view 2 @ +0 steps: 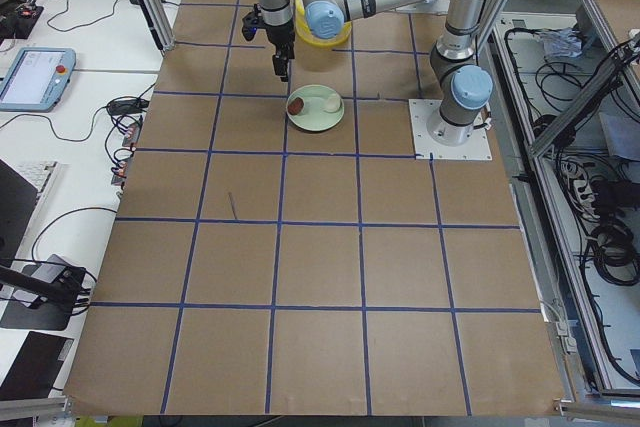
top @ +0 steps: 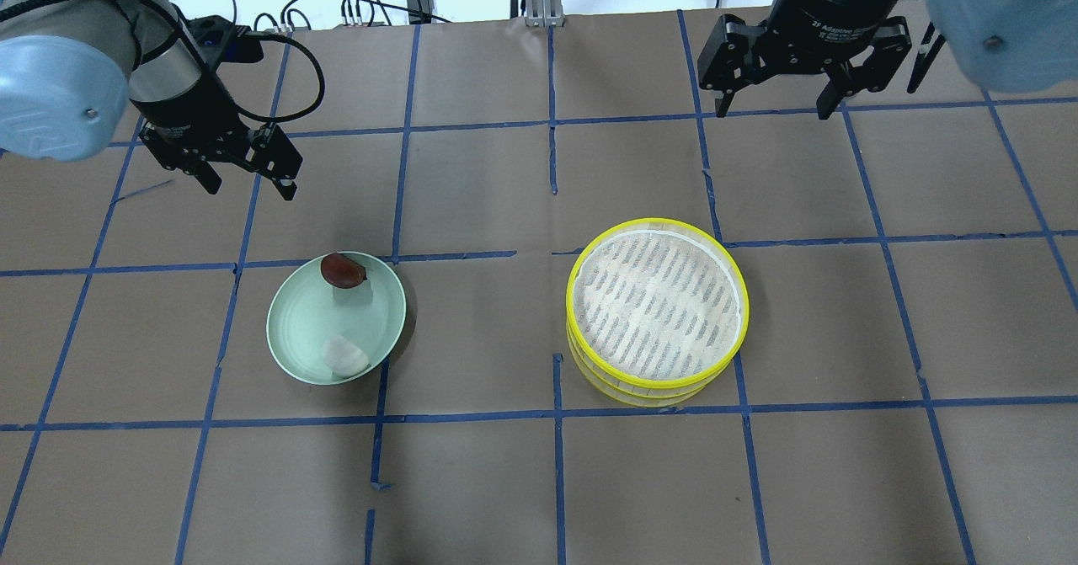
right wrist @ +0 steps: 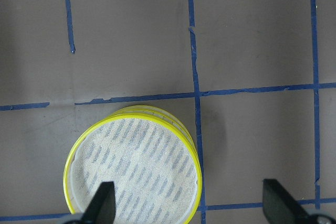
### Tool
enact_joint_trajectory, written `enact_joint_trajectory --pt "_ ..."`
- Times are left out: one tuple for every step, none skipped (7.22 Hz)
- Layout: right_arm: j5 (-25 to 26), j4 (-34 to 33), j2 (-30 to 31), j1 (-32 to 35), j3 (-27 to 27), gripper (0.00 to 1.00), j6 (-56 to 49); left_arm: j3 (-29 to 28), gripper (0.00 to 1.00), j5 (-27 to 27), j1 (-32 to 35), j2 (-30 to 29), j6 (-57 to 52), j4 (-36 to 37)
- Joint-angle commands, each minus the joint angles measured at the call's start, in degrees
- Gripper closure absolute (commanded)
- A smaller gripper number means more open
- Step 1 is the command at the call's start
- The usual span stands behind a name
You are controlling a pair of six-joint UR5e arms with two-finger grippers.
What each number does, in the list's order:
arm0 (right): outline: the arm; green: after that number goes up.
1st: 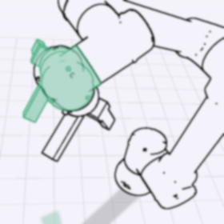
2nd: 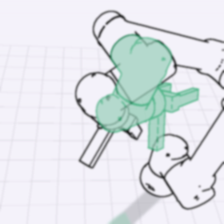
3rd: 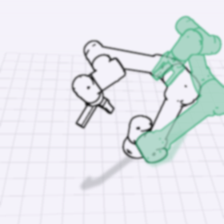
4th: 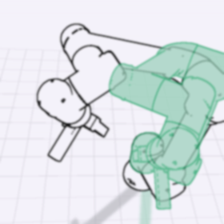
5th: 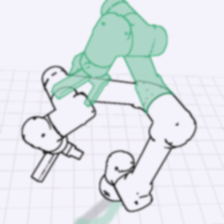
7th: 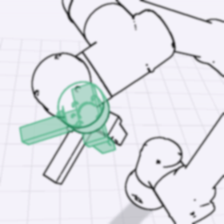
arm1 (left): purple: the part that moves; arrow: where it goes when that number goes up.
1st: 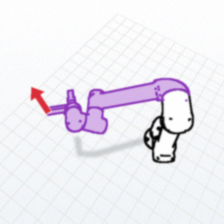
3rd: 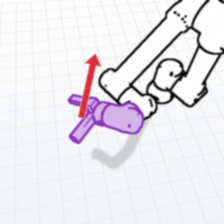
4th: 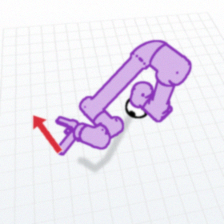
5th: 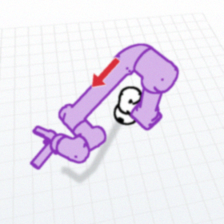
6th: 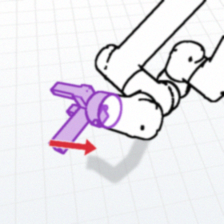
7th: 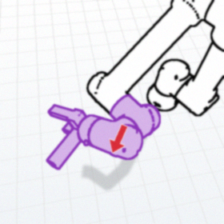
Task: Place buns in different layers of steamer
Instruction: 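Lower the left gripper toward the white bun in the green bowl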
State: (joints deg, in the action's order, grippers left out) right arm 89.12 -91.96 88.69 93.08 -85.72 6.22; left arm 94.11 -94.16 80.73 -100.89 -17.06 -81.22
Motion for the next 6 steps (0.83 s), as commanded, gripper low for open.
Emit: enact_joint_trajectory --pt "0.2 -0.1 0.0 0.1 -0.1 0.0 -0.4 2.4 0.0 -1.4 -0.4 -4.7 0.3 5.1" --pt "0.2 -0.1 0.0 0.2 -0.1 0.0 -0.4 5.6 0.0 -1.0 -0.4 -4.7 0.9 5.3" --pt "0.2 -0.1 0.0 0.2 -0.1 0.0 -0.4 9.7 0.0 -0.5 0.3 -3.5 3.5 5.4" --pt "0.2 -0.1 0.0 0.2 -0.1 0.0 -0.4 13.5 0.0 2.3 1.8 -2.1 9.4 5.1" --pt "0.1 -0.1 0.0 0.3 0.0 0.0 -0.4 16.0 0.0 4.7 1.9 -1.3 10.5 5.4" --pt "0.1 -0.1 0.0 0.4 0.0 0.0 -0.4 17.2 0.02 4.9 2.1 -1.2 11.0 5.4"
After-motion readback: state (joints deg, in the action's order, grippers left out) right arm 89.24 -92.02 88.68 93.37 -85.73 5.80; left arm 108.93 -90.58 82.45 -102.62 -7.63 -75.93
